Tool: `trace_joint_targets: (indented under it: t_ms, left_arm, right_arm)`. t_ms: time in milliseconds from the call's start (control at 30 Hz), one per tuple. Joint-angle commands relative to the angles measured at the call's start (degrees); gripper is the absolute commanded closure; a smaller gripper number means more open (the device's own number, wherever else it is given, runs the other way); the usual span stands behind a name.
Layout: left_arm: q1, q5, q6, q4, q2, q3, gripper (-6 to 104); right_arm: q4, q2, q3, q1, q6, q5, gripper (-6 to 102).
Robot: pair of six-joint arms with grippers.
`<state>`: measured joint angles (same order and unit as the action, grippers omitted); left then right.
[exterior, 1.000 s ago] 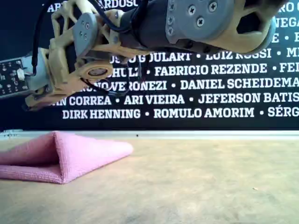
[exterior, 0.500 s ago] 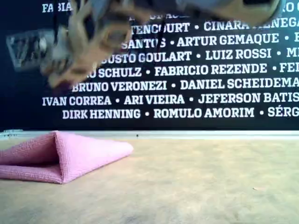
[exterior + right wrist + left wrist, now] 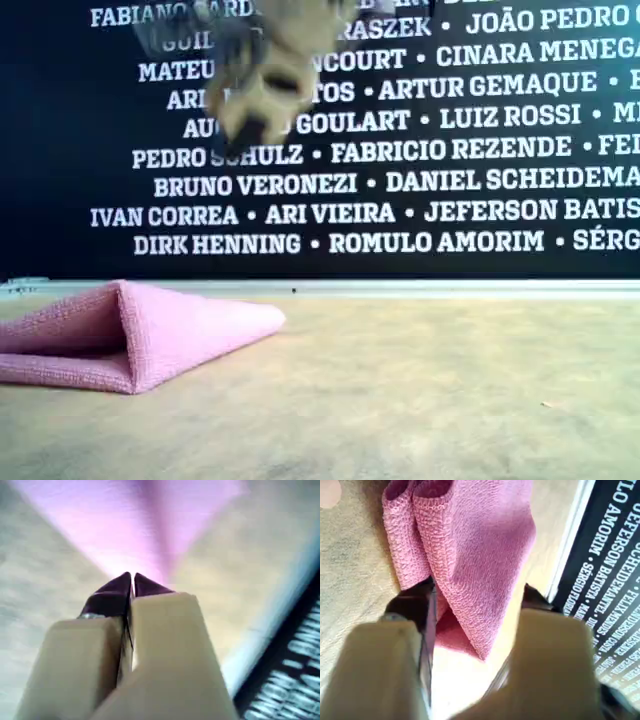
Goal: Fold a cloth
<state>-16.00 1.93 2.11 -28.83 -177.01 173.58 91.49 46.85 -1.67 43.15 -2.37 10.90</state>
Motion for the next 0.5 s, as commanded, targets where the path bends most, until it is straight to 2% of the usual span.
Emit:
trace_joint_targets:
  t_ms: [0,67,233,400,467]
  left_arm:
    - [-0.5,-0.2,-0.4,-0.1,-0.8,-2.1,37]
    - [-0.5,-0.2,-0.5,-0.1,-0.8,-2.2,37]
    - [-0.4,-0.3,-0.5,-0.2,-0.8,-2.2,37]
    - [-0.4,-0.3,-0.5,-0.2,-0.8,-5.8,37]
    - [0.9,-0.3,-0.5,-0.2,-0.8,-7.2,37]
  right_arm:
    - [0.1,14.2,-1.6,-1.1,-0.62,-0.5,94]
    - [0.1,19.3,-6.4,-1.3,0.00,-0.6,94]
    - [-0.1,33.2,-23.3,-4.0,0.18,-0.7,94]
    - [-0.3,46.7,-41.5,-14.7,0.09,-0.6,94]
    - [-1.4,50.4,-47.5,-19.9,0.18,0.0,94]
